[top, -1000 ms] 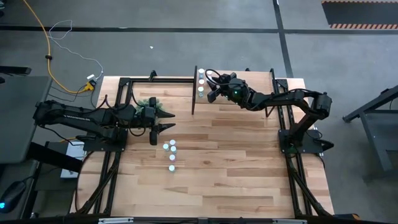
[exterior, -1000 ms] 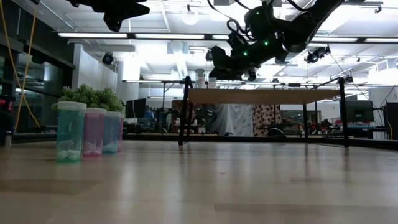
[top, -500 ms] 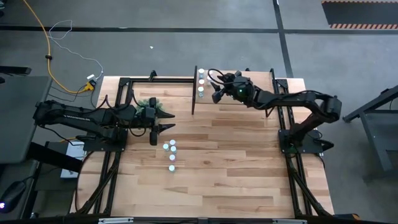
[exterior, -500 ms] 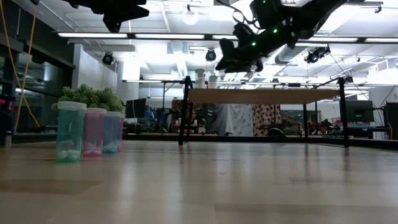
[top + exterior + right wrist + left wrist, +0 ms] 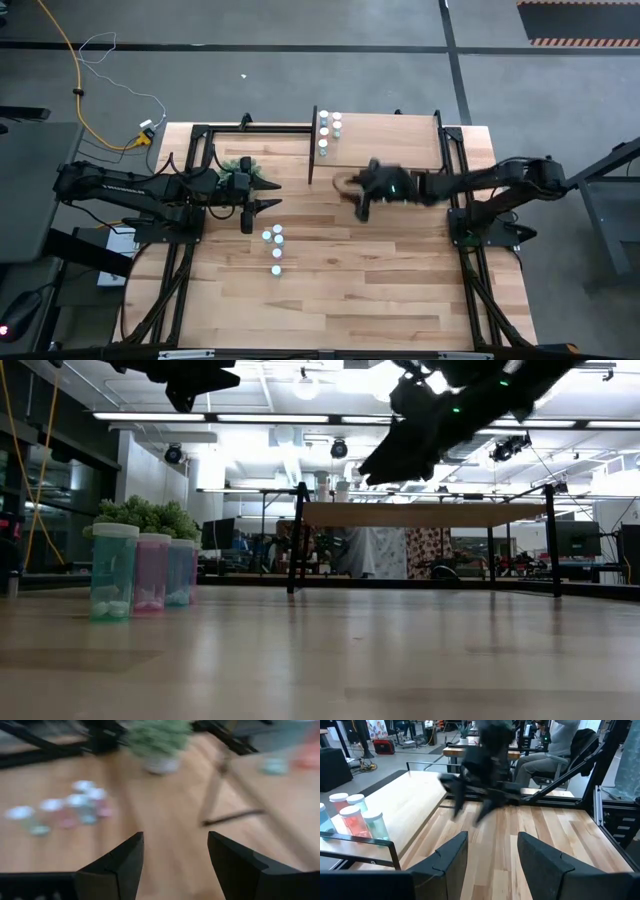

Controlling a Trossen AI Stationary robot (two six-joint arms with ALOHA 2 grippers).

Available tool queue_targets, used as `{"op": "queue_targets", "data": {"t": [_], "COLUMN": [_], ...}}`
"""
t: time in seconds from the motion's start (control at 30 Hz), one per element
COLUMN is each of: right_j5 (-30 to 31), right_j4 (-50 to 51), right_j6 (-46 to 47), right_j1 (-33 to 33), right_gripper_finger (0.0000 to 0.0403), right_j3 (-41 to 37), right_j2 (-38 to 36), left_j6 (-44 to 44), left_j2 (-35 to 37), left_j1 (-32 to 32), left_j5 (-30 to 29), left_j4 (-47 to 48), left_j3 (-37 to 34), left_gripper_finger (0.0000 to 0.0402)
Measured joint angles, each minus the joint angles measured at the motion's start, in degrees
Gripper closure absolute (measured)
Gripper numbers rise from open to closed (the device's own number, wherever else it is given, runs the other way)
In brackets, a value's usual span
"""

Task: Pick and place medicine bottles onto shelf by color
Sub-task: Put the transparent blue medicine bottle on the shelf

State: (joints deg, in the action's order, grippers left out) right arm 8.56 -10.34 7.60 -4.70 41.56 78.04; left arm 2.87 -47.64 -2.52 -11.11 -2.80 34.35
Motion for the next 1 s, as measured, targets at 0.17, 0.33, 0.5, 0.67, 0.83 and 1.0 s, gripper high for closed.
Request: {"op": "queue_targets", "data": {"t": [0.17, 0.33, 0.5, 0.67, 0.83, 1.0], "right_j5": [0.2, 1.2, 1.86, 1.87, 1.86, 1.86], "right_j4": [-24.07, -37.82, -37.54, -37.49, -37.09, -36.64], "right_j6": [2.88, 2.58, 1.96, 2.75, 2.9, 2.93], "right_j1": [7.33, 11.49, 12.38, 12.36, 12.36, 12.36], "right_gripper_finger": [0.0192, 0.0192, 0.0192, 0.0192, 0.0192, 0.0192], "right_j3": [-10.52, -14.54, -14.69, -14.71, -14.71, -14.71], "right_j2": [2.08, 5.28, 6.79, 7.41, 7.41, 7.41], "left_j6": [0.11, 1.01, 0.31, -0.77, -0.93, 4.29], "left_j2": [0.02, 0.02, -0.71, -2.49, -5.87, -9.89], "left_j1": [0.0, -0.02, 0.02, 1.56, 5.67, 10.17], "left_j5": [0.01, 1.18, 8.93, 10.22, 7.32, 0.95], "left_j4": [0.37, 4.07, 10.32, 13.76, 17.29, 23.28], "left_j3": [0.0, 0.0, 0.0, 0.0, 0.0, 0.0], "left_gripper_finger": [0.0241, 0.0241, 0.0241, 0.024, 0.0227, 0.0209]}}
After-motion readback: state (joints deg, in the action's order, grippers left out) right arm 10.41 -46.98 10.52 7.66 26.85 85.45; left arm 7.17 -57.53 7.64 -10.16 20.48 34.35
